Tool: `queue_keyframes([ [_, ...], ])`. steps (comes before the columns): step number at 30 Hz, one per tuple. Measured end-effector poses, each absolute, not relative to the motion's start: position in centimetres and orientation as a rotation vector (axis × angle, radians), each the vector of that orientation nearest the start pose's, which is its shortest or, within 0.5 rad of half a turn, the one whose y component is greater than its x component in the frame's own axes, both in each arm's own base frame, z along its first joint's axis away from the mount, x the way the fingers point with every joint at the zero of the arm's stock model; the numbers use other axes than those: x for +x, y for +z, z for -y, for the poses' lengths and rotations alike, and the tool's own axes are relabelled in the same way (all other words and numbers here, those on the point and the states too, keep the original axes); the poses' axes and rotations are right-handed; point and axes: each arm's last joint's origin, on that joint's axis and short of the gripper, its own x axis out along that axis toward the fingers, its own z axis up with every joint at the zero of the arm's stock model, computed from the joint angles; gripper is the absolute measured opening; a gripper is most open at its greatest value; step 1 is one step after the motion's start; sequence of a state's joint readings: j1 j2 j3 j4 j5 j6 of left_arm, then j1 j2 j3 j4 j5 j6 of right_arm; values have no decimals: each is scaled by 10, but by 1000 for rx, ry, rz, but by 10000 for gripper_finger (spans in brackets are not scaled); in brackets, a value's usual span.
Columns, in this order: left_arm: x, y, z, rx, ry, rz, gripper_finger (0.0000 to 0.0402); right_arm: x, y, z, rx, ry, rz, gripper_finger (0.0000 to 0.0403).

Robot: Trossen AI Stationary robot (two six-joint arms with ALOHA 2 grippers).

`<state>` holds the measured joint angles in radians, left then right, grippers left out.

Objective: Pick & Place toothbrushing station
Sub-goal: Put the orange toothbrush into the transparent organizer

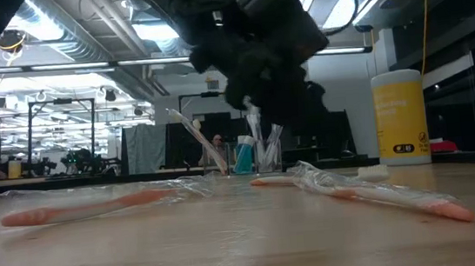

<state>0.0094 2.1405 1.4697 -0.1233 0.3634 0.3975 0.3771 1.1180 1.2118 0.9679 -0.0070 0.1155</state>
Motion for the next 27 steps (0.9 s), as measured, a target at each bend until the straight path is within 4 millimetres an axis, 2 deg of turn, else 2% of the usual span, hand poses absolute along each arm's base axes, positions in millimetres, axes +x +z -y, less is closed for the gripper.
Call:
queue_keyframes([
  [4, 471, 152, 10, 242, -458, -675, 126, 178, 507, -70, 318, 383, 1025, 166],
  [8, 479, 141, 9, 214, -431, -705, 123, 180, 506, -70, 330, 370, 1019, 166],
  [20, 477, 115, 7, 194, -411, -820, 123, 179, 506, -74, 333, 356, 1019, 166],
  [23, 477, 114, 6, 166, -397, -831, 122, 179, 507, -74, 331, 357, 1022, 166],
  [27, 477, 112, 6, 146, -369, -851, 102, 178, 507, -75, 331, 358, 1023, 166],
])
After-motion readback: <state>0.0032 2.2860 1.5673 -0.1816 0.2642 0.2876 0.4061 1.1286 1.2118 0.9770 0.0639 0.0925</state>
